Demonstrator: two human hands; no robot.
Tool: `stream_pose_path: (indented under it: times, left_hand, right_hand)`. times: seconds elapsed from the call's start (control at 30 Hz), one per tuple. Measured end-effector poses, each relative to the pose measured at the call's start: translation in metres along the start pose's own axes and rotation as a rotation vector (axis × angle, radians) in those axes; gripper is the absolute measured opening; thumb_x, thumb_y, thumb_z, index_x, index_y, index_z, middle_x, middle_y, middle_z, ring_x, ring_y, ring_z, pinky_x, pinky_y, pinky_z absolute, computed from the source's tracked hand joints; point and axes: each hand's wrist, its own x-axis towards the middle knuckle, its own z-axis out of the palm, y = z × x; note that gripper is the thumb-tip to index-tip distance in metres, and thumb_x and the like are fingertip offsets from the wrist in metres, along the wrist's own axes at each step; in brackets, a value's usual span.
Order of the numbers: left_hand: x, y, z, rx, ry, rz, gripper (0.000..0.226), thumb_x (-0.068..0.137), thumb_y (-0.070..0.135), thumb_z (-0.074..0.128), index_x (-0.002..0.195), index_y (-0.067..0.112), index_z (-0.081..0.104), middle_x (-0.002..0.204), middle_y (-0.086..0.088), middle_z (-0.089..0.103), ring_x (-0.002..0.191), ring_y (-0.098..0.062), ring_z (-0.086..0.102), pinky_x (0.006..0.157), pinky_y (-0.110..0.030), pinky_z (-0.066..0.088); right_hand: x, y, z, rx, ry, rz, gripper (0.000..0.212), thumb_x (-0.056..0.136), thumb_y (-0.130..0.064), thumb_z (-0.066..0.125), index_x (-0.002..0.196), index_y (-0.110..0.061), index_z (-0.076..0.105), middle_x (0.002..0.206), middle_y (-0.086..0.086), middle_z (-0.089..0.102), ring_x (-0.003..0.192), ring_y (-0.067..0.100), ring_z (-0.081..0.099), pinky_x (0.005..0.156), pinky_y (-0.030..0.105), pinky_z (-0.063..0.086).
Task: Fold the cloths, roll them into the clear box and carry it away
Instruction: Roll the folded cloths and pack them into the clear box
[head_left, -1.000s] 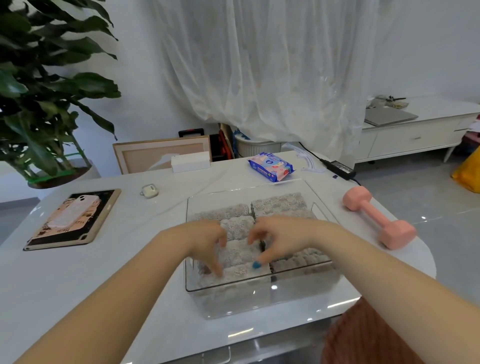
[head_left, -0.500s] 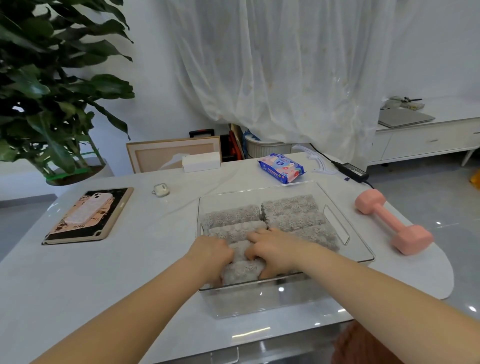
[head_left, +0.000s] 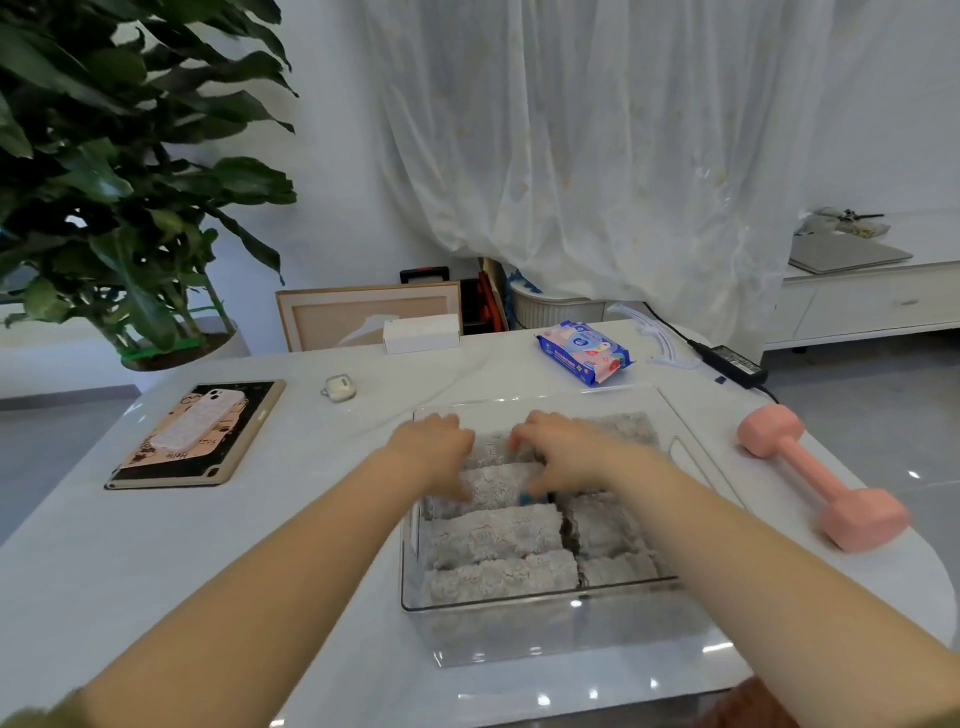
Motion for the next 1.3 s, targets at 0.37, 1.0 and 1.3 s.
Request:
stream_pose_path:
  times: [0.37,1.0,1.3]
  left_hand:
    - [0.032,0.008,0.034,0.359,-0.082,0.022,0.032,0.09,0.022,0.057,0.122,0.02,0.056,0.128,-0.006,0.047,0.119,-0.023,0.046,0.103,-0.038,0.027]
    - [0.016,0.02,-0.017,-0.138,-0.065,0.034,0.031,0.088,0.011,0.056,0.118,0.013,0.058,0.126,-0.007,0.043,0.098,-0.027,0.055,0.079,-0.035,0.047]
    - [0.084,0.105,0.001,-0.261,0.026,0.173,0.054,0.075,0.048,0.071,0.115,0.016,0.053,0.13,-0.004,0.034,0.12,-0.023,0.038,0.085,-0.035,0.039]
  right_hand:
    - [0.016,0.007,0.029,-0.163,0.104,-0.115,0.037,0.076,-0.052,0.065,0.105,-0.029,0.065,0.104,0.003,0.045,0.106,0.022,0.042,0.093,0.039,0.025]
    - [-0.05,0.07,-0.031,0.179,0.008,0.103,0.033,0.078,-0.024,0.075,0.109,-0.022,0.064,0.108,-0.005,0.053,0.105,0.013,0.051,0.085,0.022,0.039]
    - [-0.045,0.093,-0.003,-0.476,-0.092,0.084,0.05,0.08,-0.034,0.059,0.128,-0.023,0.049,0.14,0.009,0.034,0.128,0.025,0.035,0.107,0.039,0.026]
